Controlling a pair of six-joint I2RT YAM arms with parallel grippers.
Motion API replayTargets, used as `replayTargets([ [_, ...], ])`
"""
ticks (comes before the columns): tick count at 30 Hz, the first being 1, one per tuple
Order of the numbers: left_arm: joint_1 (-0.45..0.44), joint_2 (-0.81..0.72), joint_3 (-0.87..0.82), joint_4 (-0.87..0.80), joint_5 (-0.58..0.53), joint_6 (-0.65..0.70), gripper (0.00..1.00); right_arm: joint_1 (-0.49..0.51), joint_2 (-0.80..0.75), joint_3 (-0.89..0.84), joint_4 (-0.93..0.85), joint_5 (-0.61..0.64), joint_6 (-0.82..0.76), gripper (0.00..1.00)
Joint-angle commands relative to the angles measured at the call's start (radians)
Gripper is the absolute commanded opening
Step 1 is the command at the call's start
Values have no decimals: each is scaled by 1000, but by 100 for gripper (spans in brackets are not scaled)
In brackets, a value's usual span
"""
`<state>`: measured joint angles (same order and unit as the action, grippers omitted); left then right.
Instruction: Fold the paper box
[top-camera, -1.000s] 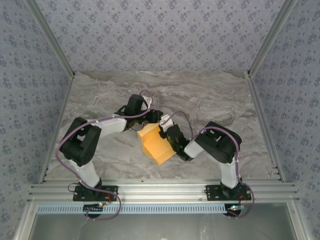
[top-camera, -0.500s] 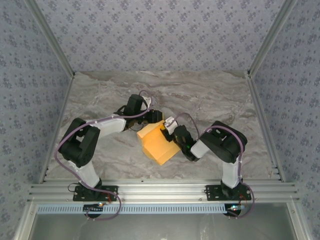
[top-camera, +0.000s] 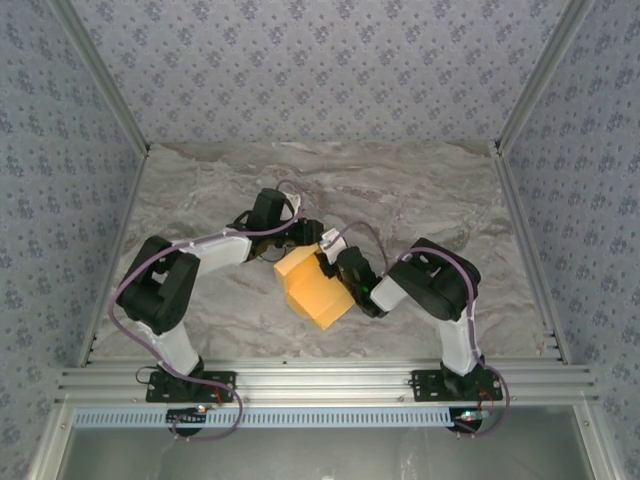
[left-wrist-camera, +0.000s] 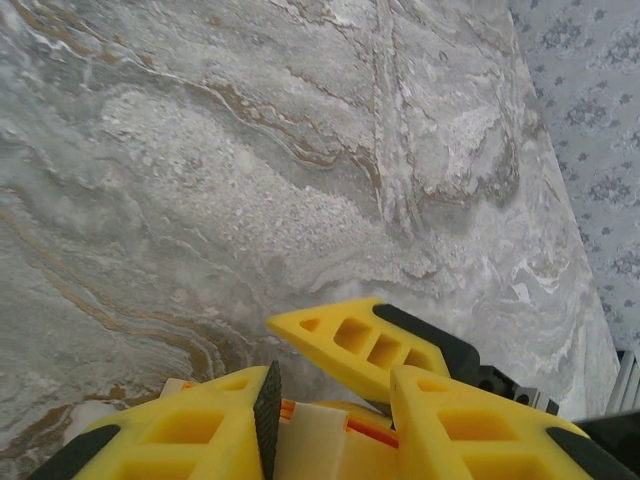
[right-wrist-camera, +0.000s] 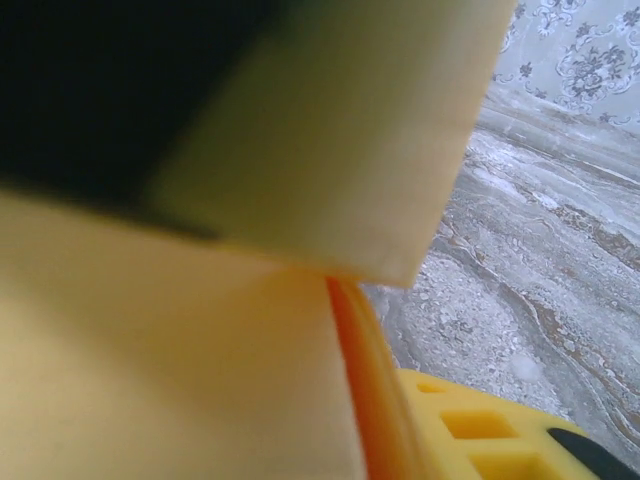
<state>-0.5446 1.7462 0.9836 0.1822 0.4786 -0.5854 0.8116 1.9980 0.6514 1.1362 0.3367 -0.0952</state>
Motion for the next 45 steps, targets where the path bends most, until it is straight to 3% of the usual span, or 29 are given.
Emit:
replayTargets([
  [1, 0, -4, -51, -95, -21, -23, 35, 14, 46, 33, 13, 147, -24, 33],
  [9, 0, 1, -71, -56, -20, -51, 34, 23, 89, 48, 10, 310, -9, 23],
  [13, 0, 4, -64, -70, -21, -48, 34, 19, 88, 58, -31, 387, 27, 24],
  [21, 0, 17, -51, -76, -23, -46, 34, 9, 81, 40, -24, 318, 74, 33],
  [33, 2, 32, -56, -58, -22, -74, 34, -2, 58, 28, -54, 434, 138, 19],
  [38, 2, 40, -46, -66, -18, -79, 34, 3, 59, 42, -103, 489, 168, 22],
  [41, 4, 43, -42, -63, -23, -79, 34, -5, 44, 9, -69, 461, 198, 26],
  [45, 4, 56, -11, -105, -23, -63, 34, -26, -5, -33, -40, 301, 199, 35],
])
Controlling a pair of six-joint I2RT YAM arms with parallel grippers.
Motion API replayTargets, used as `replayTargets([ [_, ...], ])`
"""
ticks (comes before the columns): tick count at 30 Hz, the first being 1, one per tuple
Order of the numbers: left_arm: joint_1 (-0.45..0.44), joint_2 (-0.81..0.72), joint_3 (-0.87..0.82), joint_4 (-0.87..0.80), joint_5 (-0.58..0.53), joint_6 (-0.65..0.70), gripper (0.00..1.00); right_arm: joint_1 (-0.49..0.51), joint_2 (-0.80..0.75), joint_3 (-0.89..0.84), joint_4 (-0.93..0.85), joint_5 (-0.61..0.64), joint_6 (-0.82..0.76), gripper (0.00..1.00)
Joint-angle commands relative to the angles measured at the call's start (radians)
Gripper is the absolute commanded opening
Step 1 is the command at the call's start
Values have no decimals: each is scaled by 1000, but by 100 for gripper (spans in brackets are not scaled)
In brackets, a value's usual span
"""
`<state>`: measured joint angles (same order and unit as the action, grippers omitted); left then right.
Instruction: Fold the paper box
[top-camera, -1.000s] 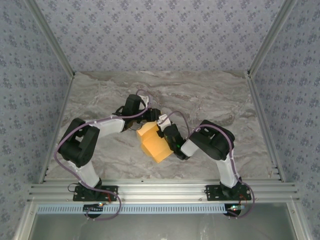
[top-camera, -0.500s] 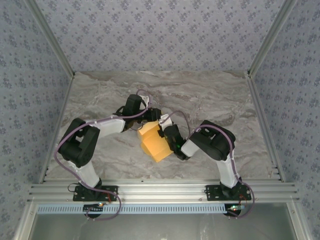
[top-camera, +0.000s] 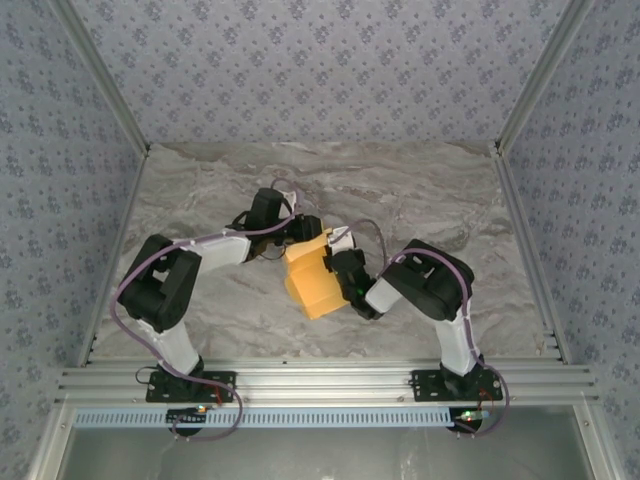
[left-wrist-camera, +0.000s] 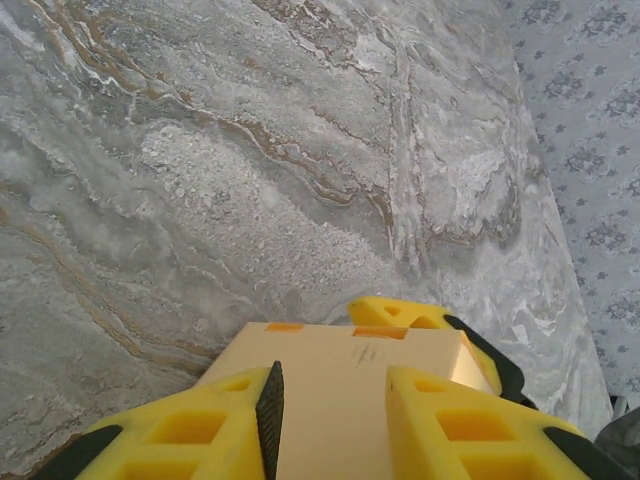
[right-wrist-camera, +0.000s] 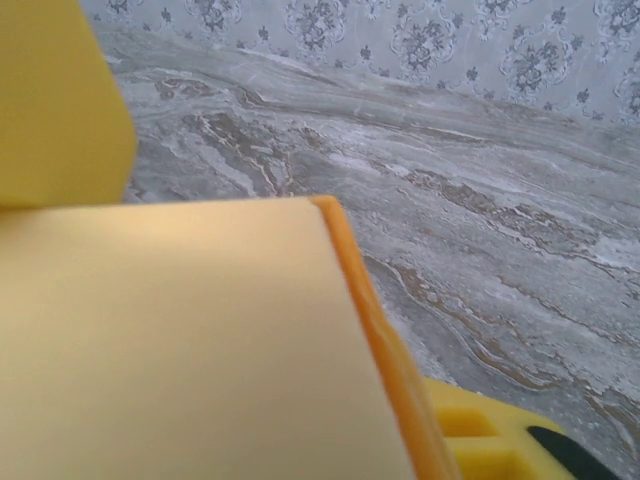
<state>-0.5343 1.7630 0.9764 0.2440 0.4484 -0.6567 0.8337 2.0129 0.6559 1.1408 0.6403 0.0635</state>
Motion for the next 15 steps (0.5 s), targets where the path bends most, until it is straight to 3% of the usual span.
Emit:
replayTargets([
  [1, -7, 38, -4, -163, 4, 10, 34, -51, -32, -51, -27, -57, 31, 38],
  [8, 5, 43, 34, -215, -2, 43, 34, -68, -138, -111, -4, -331, -40, 51],
  [15, 11, 17, 49, -233, 13, 59, 39, -98, -210, -187, -2, -423, -69, 58],
])
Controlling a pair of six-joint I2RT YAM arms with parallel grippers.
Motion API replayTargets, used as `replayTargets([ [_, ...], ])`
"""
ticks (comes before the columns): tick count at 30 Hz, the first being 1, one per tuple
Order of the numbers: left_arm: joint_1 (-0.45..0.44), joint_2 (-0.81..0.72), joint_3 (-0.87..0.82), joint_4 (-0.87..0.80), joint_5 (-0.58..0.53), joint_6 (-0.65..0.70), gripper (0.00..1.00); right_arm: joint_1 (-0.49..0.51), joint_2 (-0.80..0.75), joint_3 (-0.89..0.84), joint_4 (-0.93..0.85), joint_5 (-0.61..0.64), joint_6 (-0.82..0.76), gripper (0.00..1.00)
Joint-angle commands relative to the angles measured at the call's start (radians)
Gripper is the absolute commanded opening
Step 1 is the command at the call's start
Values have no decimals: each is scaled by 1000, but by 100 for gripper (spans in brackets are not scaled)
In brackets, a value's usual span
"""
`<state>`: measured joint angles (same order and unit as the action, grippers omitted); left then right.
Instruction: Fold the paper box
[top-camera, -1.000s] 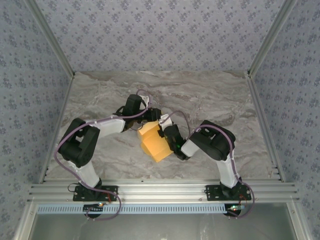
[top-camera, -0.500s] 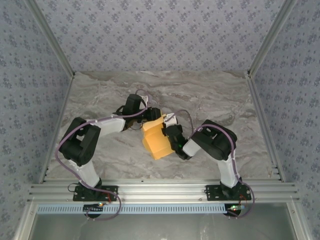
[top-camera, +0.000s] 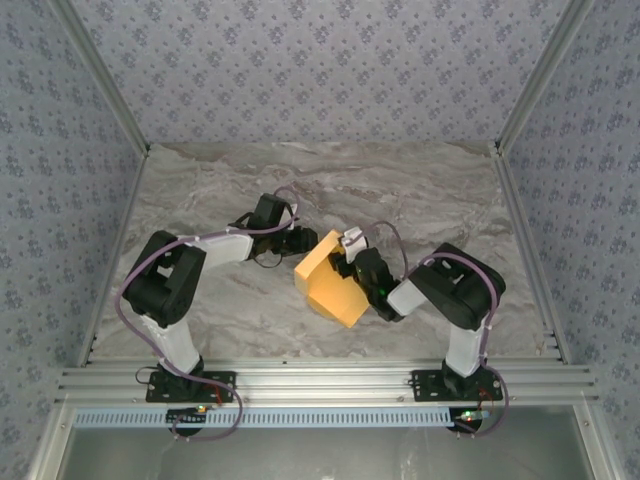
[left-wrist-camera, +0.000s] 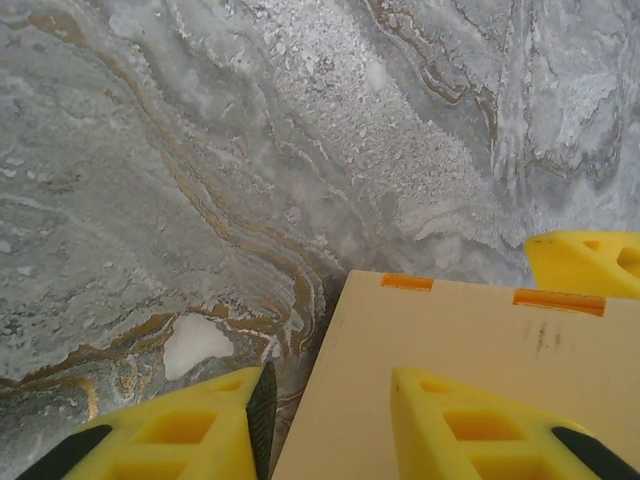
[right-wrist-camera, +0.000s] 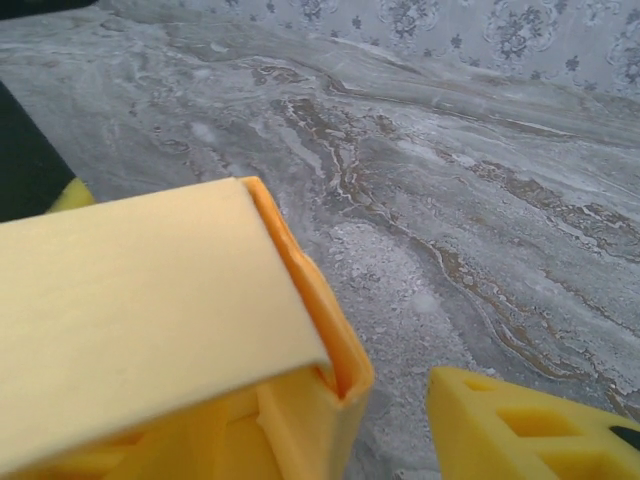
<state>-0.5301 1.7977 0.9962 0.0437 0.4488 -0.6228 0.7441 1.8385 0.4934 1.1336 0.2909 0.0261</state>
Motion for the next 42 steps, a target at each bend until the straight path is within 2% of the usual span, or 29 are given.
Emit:
replayTargets([
  [1, 8, -21, 33, -37, 11, 30, 39, -12, -48, -33, -5, -87, -31, 59],
  [7, 22, -42, 53, -73, 18, 73, 48, -43, -127, -95, -20, -157, -11, 59],
  [11, 50, -72, 125, -216, 35, 168, 55, -65, -203, -122, -65, -240, -10, 59],
  [14, 55, -108, 149, -259, 36, 226, 63, -80, -270, -147, -90, -266, 10, 59],
  [15, 55, -114, 155, -264, 40, 230, 67, -86, -291, -161, -88, -276, 24, 59],
  [16, 53, -119, 165, -268, 44, 224, 77, -94, -314, -178, -88, -282, 39, 59],
  [17, 49, -122, 174, -271, 41, 212, 91, -101, -337, -194, -92, -284, 54, 59],
  [18, 41, -123, 181, -271, 43, 210, 99, -109, -357, -204, -95, -290, 61, 59],
  [21, -14, -113, 224, -288, 1, 237, 99, -158, -448, -242, -123, -309, 66, 59],
  [25, -101, -43, 376, -432, -104, 305, 99, -245, -604, -258, -243, -270, 136, 59],
  [28, -149, 26, 486, -519, -175, 355, 99, -308, -739, -215, -462, -188, 203, 63],
  [30, -188, 70, 560, -589, -263, 420, 99, -358, -800, -183, -607, -162, 266, 66],
  [33, -227, 132, 644, -663, -349, 483, 99, -410, -850, -201, -618, -246, 275, 66],
  [37, -256, 206, 749, -793, -457, 530, 99, -438, -911, -216, -677, -252, 277, 66],
  [42, -261, 230, 764, -816, -487, 514, 98, -471, -955, -225, -713, -293, 270, 67],
])
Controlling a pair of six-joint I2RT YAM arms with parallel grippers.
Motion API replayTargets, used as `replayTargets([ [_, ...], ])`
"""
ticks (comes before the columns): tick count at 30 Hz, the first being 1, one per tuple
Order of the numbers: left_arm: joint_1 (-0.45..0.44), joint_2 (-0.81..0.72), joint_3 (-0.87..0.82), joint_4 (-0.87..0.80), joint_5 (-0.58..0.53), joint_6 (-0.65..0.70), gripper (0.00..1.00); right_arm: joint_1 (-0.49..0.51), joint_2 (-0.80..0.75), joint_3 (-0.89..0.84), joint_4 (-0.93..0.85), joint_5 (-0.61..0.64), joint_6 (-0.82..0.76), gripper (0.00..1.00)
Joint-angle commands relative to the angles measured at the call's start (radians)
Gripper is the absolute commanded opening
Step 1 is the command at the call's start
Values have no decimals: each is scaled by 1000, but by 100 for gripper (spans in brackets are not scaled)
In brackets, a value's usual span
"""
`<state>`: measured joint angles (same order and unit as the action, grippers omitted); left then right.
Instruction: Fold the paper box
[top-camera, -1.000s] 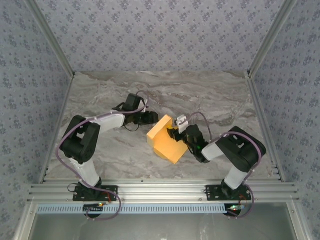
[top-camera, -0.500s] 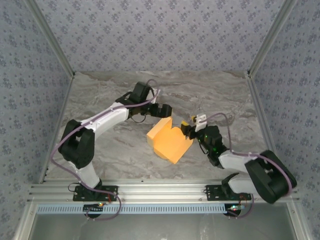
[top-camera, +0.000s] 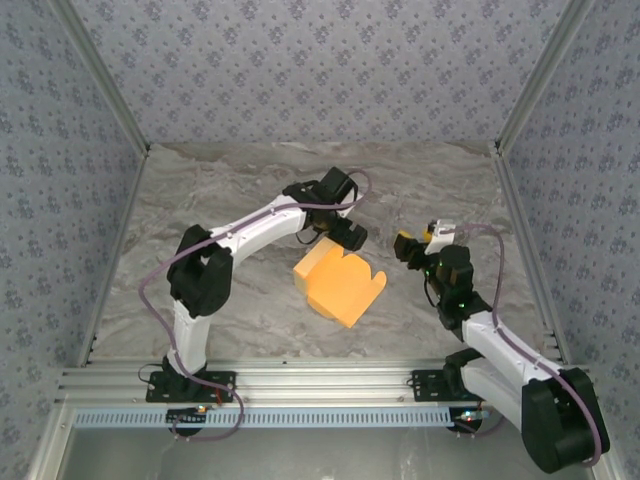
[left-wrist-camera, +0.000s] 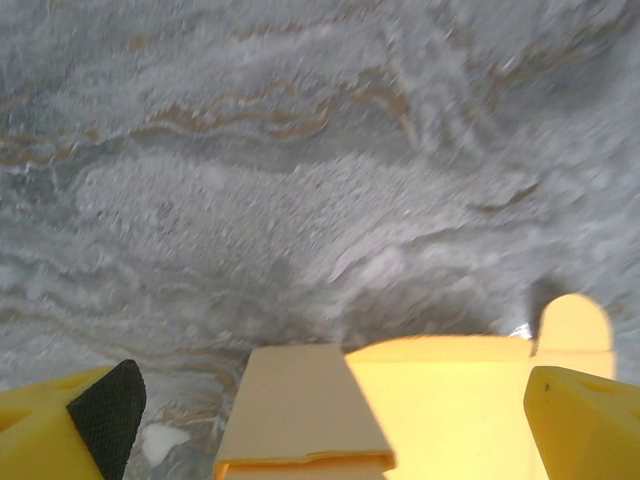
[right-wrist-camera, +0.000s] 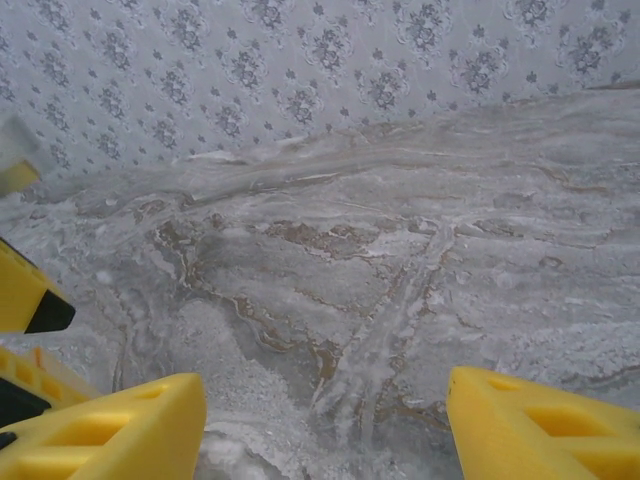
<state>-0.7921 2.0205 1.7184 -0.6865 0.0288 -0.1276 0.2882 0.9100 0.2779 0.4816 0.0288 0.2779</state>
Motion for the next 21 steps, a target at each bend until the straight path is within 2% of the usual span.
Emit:
replayTargets([
  [1, 0, 9, 48, -95, -67, 13, 97, -20, -31, -10, -68, -35, 19, 67],
  [7, 1, 44, 97, -151, -15, -23, 88, -47, -46, 0, -100, -64, 18, 67],
  [13, 1, 93, 142, -177, 40, -48, 69, -64, -48, 4, -107, -78, 26, 68],
  [21, 1, 109, 164, -209, 17, -69, 68, -72, -38, 4, -101, -93, 34, 67],
])
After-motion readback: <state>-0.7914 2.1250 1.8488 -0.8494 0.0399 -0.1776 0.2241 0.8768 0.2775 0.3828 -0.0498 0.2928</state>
